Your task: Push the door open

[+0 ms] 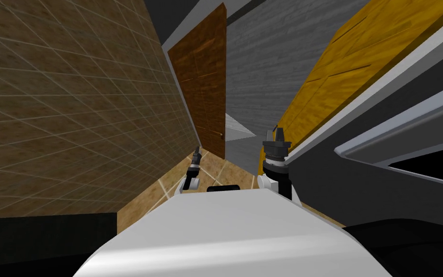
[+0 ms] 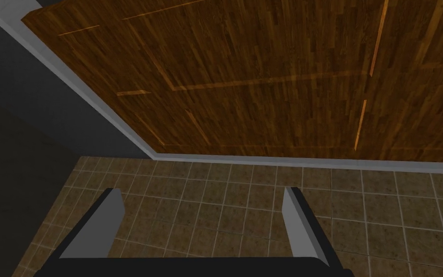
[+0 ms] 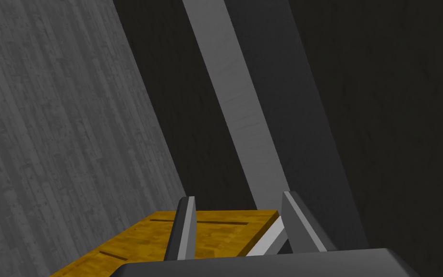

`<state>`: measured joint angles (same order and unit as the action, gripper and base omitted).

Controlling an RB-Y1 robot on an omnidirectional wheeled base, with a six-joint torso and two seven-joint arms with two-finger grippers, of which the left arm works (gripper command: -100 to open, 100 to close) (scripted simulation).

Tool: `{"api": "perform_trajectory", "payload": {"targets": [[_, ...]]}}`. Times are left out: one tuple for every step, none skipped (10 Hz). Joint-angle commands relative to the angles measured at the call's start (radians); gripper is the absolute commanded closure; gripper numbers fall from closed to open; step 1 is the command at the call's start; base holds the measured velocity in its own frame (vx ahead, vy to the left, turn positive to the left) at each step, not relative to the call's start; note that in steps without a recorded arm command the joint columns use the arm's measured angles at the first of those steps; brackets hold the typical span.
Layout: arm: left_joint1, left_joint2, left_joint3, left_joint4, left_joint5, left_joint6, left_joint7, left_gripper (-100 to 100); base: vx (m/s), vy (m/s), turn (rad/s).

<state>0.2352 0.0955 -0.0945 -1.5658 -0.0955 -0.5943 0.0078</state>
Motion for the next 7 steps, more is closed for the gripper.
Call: {"api": "perform_trajectory", "payload": {"targets": [[-0.015,0.003,-0.007,0.040,-0.003,-0.009,0.009,-100,0.094,0.029,-0.068],[-0.024,0.003,-0.012,0.063,-0.004,-0.014,0.014,-100,0.086,0.027,-0.071],[-0.033,0.003,-0.016,0.087,-0.006,-0.019,0.019,-100,0.093,0.026,-0.068],[-0.042,0.003,-0.021,0.110,-0.008,-0.024,0.023,-100,0.102,0.021,-0.075],[-0.050,0.004,-0.026,0.134,-0.010,-0.029,0.028,-100,0.117,0.033,-0.058],[-0.059,0.004,-0.030,0.157,-0.012,-0.035,0.033,-100,0.097,0.037,-0.066],[-0.068,0.004,-0.035,0.181,-0.014,-0.040,0.038,-100,0.087,0.023,-0.077]]}}
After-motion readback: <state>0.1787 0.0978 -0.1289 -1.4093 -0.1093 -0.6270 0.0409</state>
